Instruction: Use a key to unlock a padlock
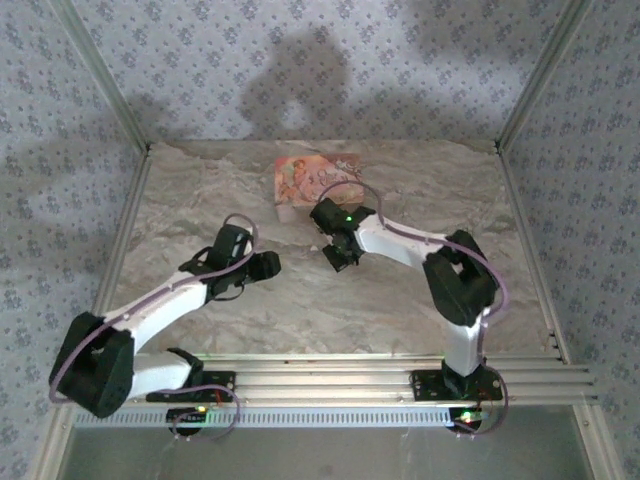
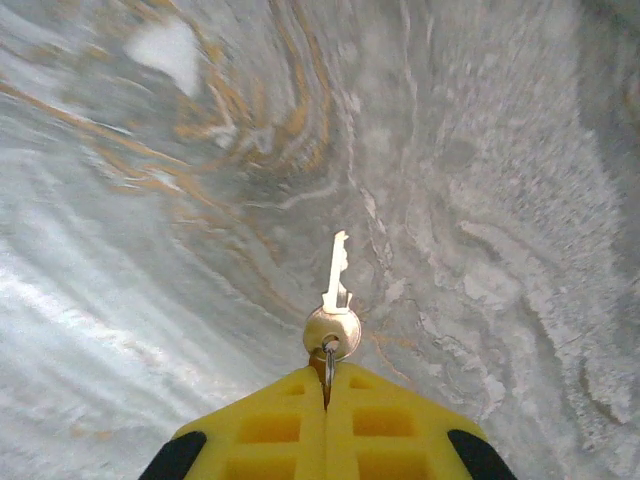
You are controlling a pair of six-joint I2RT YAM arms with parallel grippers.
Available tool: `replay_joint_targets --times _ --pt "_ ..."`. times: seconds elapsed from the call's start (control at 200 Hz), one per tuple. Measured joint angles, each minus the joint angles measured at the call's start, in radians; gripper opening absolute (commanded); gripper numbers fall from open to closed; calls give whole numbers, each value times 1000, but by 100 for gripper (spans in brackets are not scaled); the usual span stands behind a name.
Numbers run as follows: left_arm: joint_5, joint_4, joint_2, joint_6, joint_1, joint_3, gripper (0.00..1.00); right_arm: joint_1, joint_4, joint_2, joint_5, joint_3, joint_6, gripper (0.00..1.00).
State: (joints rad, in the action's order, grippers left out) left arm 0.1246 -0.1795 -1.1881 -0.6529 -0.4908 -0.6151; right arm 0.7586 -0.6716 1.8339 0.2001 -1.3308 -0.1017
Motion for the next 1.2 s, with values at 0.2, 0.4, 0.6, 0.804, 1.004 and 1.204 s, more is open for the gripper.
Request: replay_joint_targets --times 0.2,0.4,0.6,0.804,1.004,1.204 --pt "103 74 138 -55 97 77 48 10 178 -224 -75 170 68 0" --pt "206 171 171 -161 125 103 47 51 286 -348 -158 257 150 0" --pt "312 236 116 -235 119 47 45 116 362 -435 -197 273 201 0" --pt "348 263 58 -258 52 -79 42 150 406 -466 -190 273 223 0" --pt "351 286 13 -266 -12 -127 42 179 403 -462 -151 272 235 0" --pt "351 289 -31 -266 -36 -128 42 196 401 -454 -131 272 242 0"
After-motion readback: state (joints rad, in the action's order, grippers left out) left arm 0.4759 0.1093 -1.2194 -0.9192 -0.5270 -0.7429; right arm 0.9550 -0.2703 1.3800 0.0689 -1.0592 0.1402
